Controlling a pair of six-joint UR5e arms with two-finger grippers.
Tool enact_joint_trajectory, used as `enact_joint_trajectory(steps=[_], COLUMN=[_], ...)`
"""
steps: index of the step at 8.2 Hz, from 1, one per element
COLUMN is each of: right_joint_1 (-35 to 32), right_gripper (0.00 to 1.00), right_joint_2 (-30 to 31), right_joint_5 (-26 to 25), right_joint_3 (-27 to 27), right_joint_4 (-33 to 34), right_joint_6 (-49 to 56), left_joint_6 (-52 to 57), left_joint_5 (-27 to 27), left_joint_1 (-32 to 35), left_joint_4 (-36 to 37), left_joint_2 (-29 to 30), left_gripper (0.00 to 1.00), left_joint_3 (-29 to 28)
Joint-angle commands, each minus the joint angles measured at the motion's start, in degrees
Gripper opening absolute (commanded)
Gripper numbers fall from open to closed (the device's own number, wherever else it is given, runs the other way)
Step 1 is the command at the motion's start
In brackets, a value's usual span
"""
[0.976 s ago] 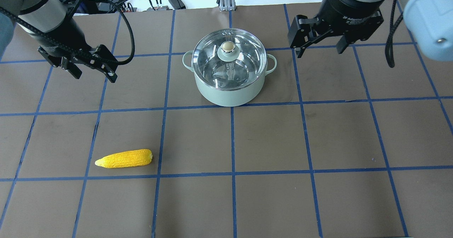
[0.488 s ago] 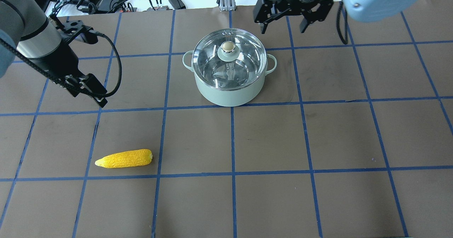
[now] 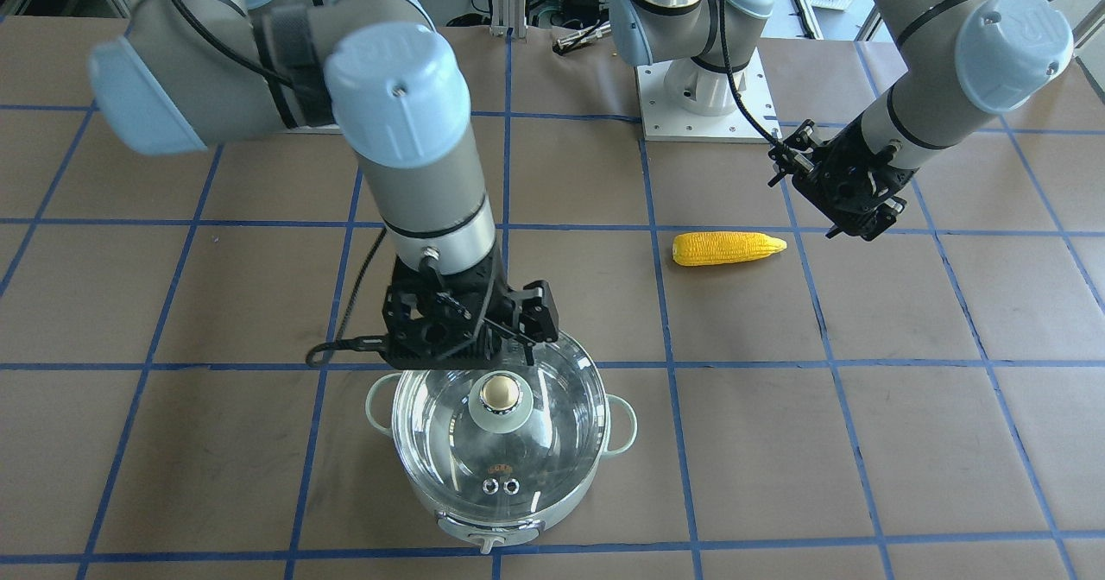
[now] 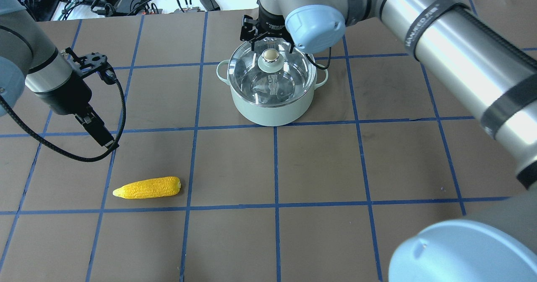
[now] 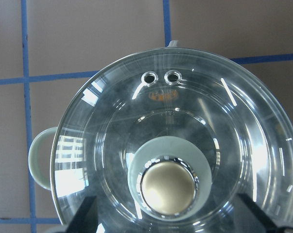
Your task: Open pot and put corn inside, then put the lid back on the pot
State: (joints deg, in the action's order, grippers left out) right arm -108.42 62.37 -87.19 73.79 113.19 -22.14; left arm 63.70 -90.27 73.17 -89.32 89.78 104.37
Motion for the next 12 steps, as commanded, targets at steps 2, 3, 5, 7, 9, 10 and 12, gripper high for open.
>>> enact_joint_trajectory(steps=[2, 3, 5, 7, 9, 10, 12], right_joint_1=[-1.2, -1.2, -1.1, -1.1, -1.1, -1.1, 0.0], right_gripper=[1.0, 0.92, 0.67, 0.41, 0.29, 0.28, 0.29], right_joint_2=[-5.1, -5.0, -4.1, -3.8, -3.3, -3.1, 0.9], right_joint_5=[-2.5, -2.5, -2.8, -2.8, -4.6, -4.7, -3.9], right_joint_3=[-0.3, -0.3, -0.3, 0.0, 0.1, 0.1, 0.0], right_joint_4=[4.9, 4.9, 4.8, 4.4, 4.4, 4.3, 1.4], right_joint_6=[-0.8, -1.1, -1.4, -1.6, -1.5, -1.5, 0.8], left_joint_6=[9.6, 12.3, 22.7, 28.9, 29.9, 29.9, 30.0], left_joint_5=[0.3, 0.3, -0.1, -0.3, -0.3, 0.3, 0.4], left_joint_1=[-2.2, -2.2, -2.1, -2.0, -2.0, -2.1, -2.1], left_joint_4=[14.3, 17.8, 18.1, 18.5, 18.9, 21.2, 24.0], left_joint_2=[0.1, 0.3, 0.3, 1.2, 1.4, 1.7, 2.0], left_gripper=[1.0, 1.0, 1.0, 1.0, 1.0, 1.0, 1.0], left_joint_3=[9.6, 11.8, 13.7, 15.0, 17.5, 18.5, 21.1])
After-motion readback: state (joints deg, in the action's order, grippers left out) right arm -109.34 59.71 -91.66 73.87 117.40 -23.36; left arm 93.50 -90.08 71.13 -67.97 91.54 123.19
